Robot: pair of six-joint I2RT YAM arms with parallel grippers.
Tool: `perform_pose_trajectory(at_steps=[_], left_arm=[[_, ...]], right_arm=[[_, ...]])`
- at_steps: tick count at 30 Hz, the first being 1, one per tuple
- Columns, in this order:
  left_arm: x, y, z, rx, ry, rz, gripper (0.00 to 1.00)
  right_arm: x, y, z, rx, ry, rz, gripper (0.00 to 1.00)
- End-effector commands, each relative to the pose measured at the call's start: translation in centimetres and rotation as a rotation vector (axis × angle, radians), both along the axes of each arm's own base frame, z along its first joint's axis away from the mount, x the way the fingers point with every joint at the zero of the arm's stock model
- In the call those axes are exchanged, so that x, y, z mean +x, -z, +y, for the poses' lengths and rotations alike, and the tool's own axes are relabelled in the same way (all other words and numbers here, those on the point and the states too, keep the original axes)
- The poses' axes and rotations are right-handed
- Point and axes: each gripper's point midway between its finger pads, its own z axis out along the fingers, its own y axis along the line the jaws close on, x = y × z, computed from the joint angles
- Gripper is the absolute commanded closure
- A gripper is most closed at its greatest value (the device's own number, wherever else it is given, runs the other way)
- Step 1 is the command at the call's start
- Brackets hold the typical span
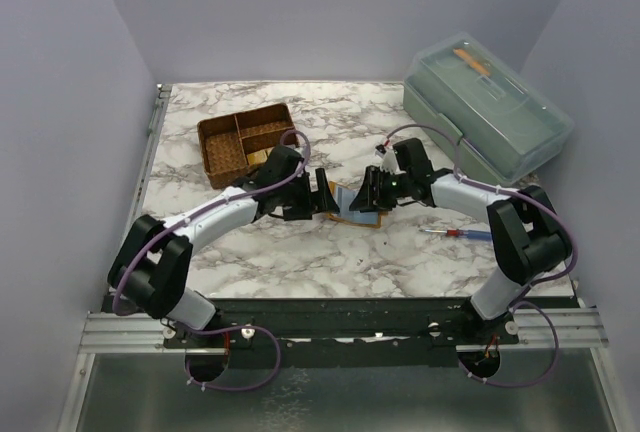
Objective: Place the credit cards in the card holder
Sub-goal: Insert the credit card into the card holder.
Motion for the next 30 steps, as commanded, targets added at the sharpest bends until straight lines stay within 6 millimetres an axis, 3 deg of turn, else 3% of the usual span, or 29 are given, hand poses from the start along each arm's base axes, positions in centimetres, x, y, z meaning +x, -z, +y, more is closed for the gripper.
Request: perform_pose_trajectory(at_steps=[1,5,10,14,23,30], left_arm=[[1.0,-0.7,-2.8,-0.018,0.056,-0.051,0.12],[1.8,0.9,-2.9,0.032,0.036,-0.052,0.13],[3.6,3.5,-2.4,0.119,-0.002,-0.051,0.18],[4.6,5.6,-2.3,0.171,-0.017,-0.034,0.3],[4.2,9.7,-1.5,0.247,-0.034,0.039,0.74],[3.7,9.7,-1.8,0.225,-0.012,0.055,0.8]], right_arm=[[-0.1,0.3,-1.0,-0.026,0.012,-0.023,0.6],[0.1,0.6,-0.8,-0.011,0.001,-0.015,0.73],[0.3,1.5,-0.4,-0.002,-0.021,-0.001,0.75],[0.4,1.8,-0.5,-0.016,-0.013,0.0,0.76],[0.7,3.2,-2.3,-0.102,0.026,-0.001,0.77],[0.5,3.4,-3.0,-0.138,0.034,-0.004,0.77]])
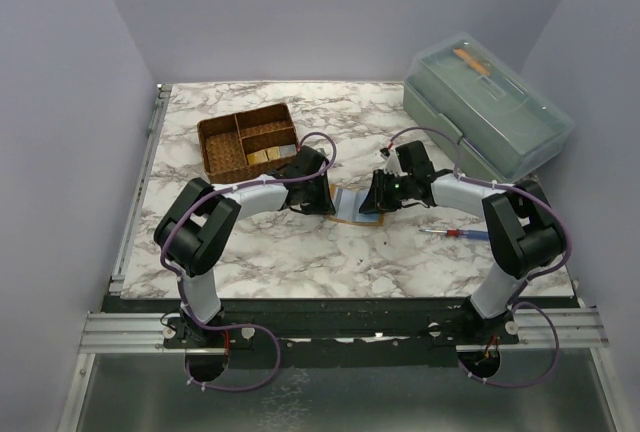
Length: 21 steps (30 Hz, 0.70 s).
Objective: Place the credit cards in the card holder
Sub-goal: Insert the credit card into the card holder.
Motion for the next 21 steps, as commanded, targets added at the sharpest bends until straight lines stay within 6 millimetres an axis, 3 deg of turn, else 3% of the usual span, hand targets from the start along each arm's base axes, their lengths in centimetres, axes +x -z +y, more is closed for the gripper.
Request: perform_pose_trajectory(at_steps=[1,4,8,12,21], left_arm=[[-0.9,1.8,0.6,0.042,0.008,0.044,0.79],[-1.1,1.0,0.2,0.011,0.021,0.042,0.73],[-1.1,-0.4,-0.2,-0.022,0.028,0.026,0.55],[-1.3,-1.9,-0.1,-0.043,0.026,0.01,0.45],[-2.3,-9.0,1.4,-0.124,0.045,-0.065,0.24]], right_arm=[[-0.2,0.7,-1.2,-0.065,0.012,-0.003,0.77],[-0.2,0.2,-1.5,-0.078,0.015,-0.013,0.77],[-0.5,-0.3,-1.9,-0.091,0.02,-0.02,0.77],[-0.9,-0.7,-2.1,-0.097,0.026,-0.014,0.77],[-0.9,-2.4,-2.3,-0.103,0.05,-0.008,0.77]])
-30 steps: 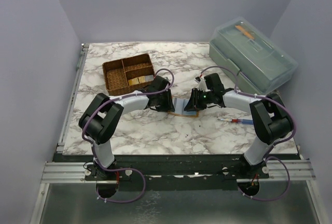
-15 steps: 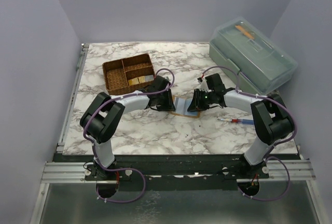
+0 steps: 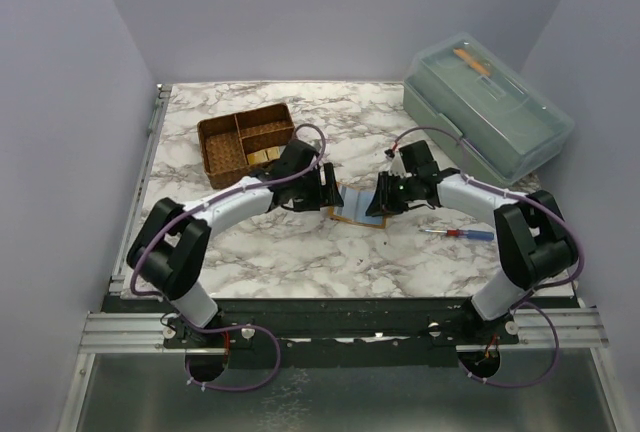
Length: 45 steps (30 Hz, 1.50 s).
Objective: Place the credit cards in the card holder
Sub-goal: Insert the credit card into the card holder, then move the storage box to the center of the board.
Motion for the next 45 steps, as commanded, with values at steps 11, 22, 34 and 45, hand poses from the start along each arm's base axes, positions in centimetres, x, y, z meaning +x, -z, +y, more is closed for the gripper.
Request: perform_pose_trajectory(at_steps=[11,22,34,45], left_arm=[[4.3,-11.7,8.3,-0.047,-0.096,-0.183,0.09],[13.5,-9.9,11.7,0.097,-0.314,-0.194,0.1],[20.0,-5.9,14.3,0.334,-0.399,-0.134,0.13],[15.7,-1.2,16.8,0.399,-0.328,0.06,0.16]], right_arm=[[1.4,-4.3,-1.6,-0.073,0.068,-0.087,0.7],[6.6,-7.5,-5.2,-0.226,0.187,-0.245,0.62],[6.4,-8.9,-10.6,-0.341,0.235,-0.196,0.47],[7.3,-10.4,-11.6,-0.41,0.237,-0.191,0.43]])
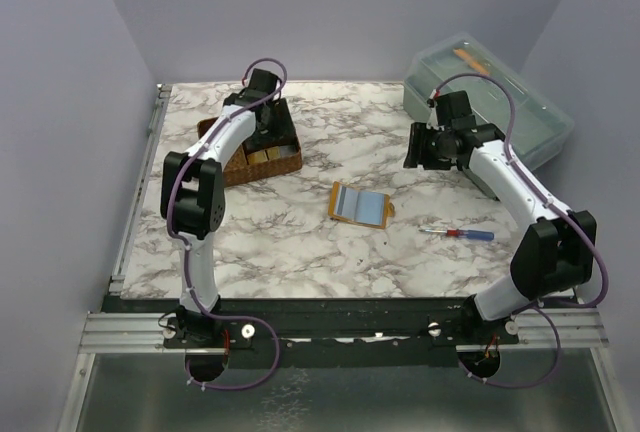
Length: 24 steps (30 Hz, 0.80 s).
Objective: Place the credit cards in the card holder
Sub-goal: Move the storage box to the center of the board.
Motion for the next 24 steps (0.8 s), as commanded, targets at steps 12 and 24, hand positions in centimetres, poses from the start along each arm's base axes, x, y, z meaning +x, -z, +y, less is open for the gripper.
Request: perform_pose_trajectory(at_steps=[12,24], left_arm=[[-12.5,3.1,3.3,0.006,0.084,0.261,0.21],[-11.0,1.8,2.7,-0.024,0.067,0.226,0.15]], right_arm=[[1.1,0.3,-0.4,-0.043,0.001,0.039,0.44],[0.7,0.9,0.6,0.007,-0.02,0.071,0.44]])
